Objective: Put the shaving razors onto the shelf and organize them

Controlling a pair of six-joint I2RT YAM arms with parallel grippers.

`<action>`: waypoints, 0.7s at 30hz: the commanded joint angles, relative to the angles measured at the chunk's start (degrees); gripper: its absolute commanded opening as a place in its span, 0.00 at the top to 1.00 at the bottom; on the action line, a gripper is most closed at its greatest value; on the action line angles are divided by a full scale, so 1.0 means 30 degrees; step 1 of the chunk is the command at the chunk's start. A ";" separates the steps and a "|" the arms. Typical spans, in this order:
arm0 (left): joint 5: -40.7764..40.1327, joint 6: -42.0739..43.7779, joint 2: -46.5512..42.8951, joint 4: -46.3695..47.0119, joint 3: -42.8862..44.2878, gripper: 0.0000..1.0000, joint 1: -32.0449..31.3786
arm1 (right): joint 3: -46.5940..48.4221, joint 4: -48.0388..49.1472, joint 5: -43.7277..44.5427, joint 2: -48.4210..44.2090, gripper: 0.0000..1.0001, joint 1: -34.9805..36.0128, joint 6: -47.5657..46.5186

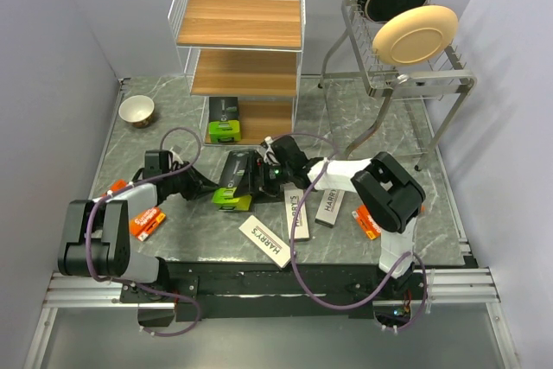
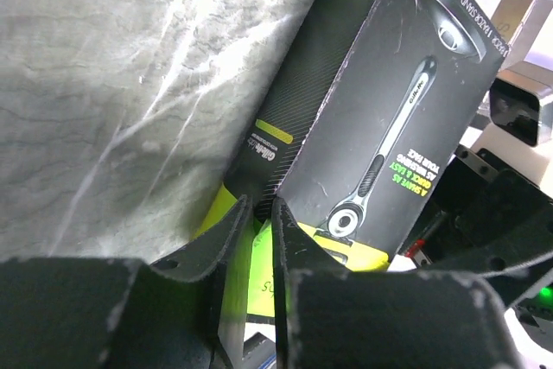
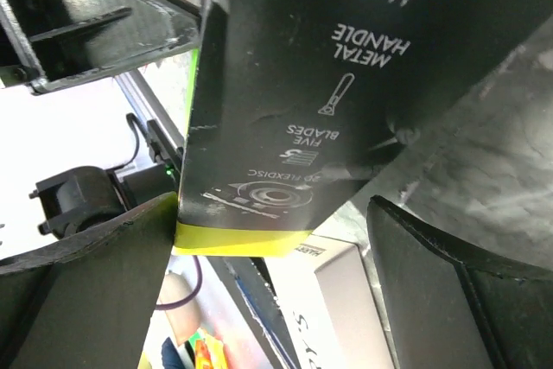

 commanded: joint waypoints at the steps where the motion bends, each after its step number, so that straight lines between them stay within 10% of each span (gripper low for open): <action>1: -0.3993 0.1603 0.0895 -0.4076 -0.1474 0.99 -0.0152 | 0.1075 0.0273 0.0228 -0.0222 0.05 0.0136 -0.0206; 14: -0.3552 0.1514 0.0866 -0.3284 0.0108 0.99 -0.2026 | 0.0931 0.1507 -0.1560 -0.0367 0.52 0.0079 -0.0849; 21: -0.3582 0.1631 0.0250 -0.3489 0.1248 0.94 -0.2085 | 0.0316 -0.0516 -0.0681 -0.1246 0.46 -0.1181 -0.2051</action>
